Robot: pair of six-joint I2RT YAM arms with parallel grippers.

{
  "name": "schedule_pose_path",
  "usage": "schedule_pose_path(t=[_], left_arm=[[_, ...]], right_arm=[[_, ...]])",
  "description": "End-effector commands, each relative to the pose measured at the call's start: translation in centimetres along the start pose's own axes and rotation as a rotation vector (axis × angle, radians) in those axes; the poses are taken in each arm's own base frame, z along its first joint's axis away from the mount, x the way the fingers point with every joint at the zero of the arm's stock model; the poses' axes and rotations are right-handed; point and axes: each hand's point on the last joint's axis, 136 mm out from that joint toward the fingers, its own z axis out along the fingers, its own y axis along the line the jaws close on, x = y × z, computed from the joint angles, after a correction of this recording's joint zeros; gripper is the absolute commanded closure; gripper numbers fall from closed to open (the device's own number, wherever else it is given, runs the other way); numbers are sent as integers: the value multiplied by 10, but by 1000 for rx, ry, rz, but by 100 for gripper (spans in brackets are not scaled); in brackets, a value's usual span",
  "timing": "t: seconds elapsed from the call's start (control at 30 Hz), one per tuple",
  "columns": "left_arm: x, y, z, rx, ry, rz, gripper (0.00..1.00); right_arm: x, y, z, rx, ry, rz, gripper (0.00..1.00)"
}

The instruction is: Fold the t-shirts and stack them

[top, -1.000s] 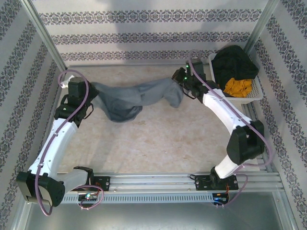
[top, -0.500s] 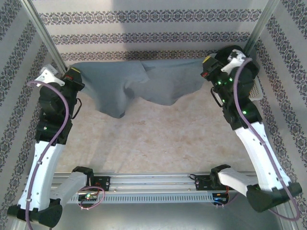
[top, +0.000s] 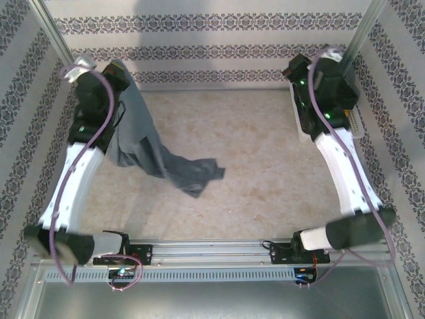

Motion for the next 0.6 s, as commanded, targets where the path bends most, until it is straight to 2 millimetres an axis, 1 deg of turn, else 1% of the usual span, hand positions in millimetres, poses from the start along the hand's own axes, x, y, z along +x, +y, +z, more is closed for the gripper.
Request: schedule_pose_path(t=[0.0,0.03,0.07,0.13,0.17,0.23,0.27,0.33,0.37,0.43,0.5,0.53,0.57], left_arm=[[23,-8,36,72,83,-9,100],[34,-3,44,64,109,-6,100],[40,0,47,63,125,-8,100],[51,5,48,62,154,-9,100],[53,7,46,55,161,-8,100],[53,13,40,32,168,14,100],[53,15,38,18,165,28,100],[48,22,33,-15,157,42,100],[46,26,31,-32,157,42,100],[41,39,24,-89,144,48,100],[39,50,19,-137,133,46,100],[41,57,18,-156,139,44,100],[43,61,18,-173,146,40,100]], right_arm=[[66,-5,24,1,189,23,100],[89,-6,25,1,234,10,100],[112,-7,25,0,281,-2,100],[170,-2,19,-50,419,-33,88],[198,0,15,-77,490,-54,83],[264,9,-2,-143,661,-132,73],[290,14,-13,-178,728,-183,70],[350,28,-45,-284,865,-331,62],[373,35,-61,-338,913,-395,58],[424,51,-101,-483,1019,-560,50],[463,61,-132,-572,1099,-691,44],[480,67,-144,-615,1133,-730,41],[492,74,-153,-645,1153,-755,39]])
